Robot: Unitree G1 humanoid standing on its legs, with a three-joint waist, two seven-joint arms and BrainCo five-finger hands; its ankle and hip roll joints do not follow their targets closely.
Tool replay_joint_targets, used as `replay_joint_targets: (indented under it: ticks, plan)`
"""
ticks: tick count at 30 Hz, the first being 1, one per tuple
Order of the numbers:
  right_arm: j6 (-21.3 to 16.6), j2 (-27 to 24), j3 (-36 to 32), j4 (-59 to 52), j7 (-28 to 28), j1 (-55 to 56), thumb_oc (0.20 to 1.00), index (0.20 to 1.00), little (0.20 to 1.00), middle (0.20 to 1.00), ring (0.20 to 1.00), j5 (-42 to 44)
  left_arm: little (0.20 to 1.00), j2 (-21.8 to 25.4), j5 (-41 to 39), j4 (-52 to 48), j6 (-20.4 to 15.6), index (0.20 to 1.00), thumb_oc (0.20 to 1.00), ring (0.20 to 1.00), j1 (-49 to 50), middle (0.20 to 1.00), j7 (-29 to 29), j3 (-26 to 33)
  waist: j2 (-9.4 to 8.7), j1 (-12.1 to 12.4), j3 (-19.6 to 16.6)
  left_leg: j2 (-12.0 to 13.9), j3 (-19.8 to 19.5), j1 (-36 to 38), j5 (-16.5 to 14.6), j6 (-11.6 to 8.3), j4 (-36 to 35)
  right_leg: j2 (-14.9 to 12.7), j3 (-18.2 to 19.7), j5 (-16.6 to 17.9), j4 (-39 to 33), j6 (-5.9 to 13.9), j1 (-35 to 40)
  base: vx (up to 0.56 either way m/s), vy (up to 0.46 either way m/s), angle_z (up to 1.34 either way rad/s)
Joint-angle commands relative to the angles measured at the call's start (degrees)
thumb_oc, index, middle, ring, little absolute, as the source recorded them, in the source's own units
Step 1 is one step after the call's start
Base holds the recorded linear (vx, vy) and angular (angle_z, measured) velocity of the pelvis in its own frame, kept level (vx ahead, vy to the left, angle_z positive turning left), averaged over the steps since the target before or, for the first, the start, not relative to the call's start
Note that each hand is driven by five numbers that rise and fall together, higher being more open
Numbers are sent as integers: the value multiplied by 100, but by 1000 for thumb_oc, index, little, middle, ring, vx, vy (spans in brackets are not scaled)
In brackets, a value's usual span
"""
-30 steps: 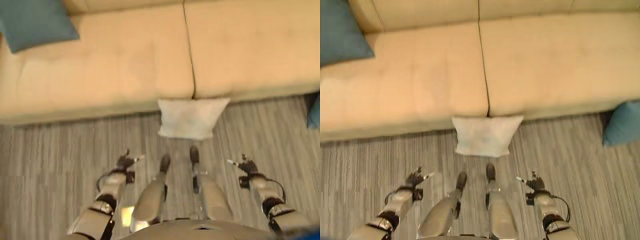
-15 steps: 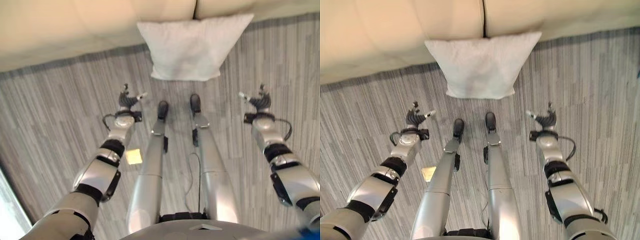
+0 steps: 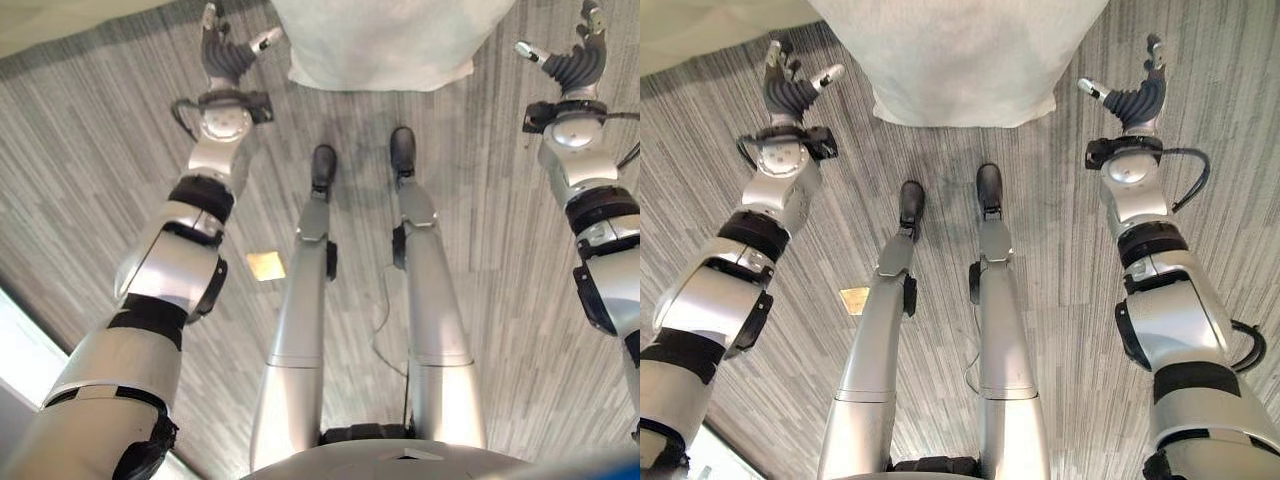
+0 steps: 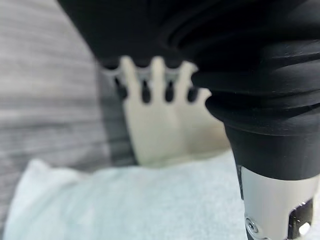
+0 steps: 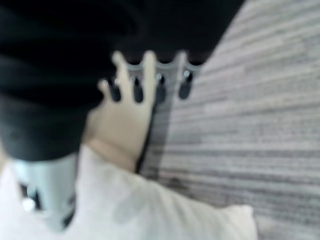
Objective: Pick up all the scattered cushions and arrange them neatly on the sofa.
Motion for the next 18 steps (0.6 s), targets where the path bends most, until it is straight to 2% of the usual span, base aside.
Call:
replay_joint_targets:
  ticks: [1,6,18]
  plan:
    - [-169,27,329,48,-11,503,1000,1000,1000,1000,1000,178,1000,8,-131,115,-261,1000,1000,1000,554,1000,48,141,181,-137,-623,-4,-165,-319,-273,29,90,-91,168,-326,160,442,-182,51,15,-1]
    - [-112,-29,754,134,40,-152,1000,1000,1000,1000,1000,204,1000,-20,-343,60,-304,1000,1000,1000,-24,1000,19,-155,235,-111,-556,-16,-114,-660,-269,82,213,-65,214,-297,209,468,-501,24,7,-2]
    - [-80,203,1559,30,165,-1159,1000,1000,1000,1000,1000,140,1000,-616,-573,-441,-432,1000,1000,1000,-519,1000,-71,-608,421,114,-168,-16,-169,-769,-187,128,323,-45,134,-305,185,458,-505,2,-5,0]
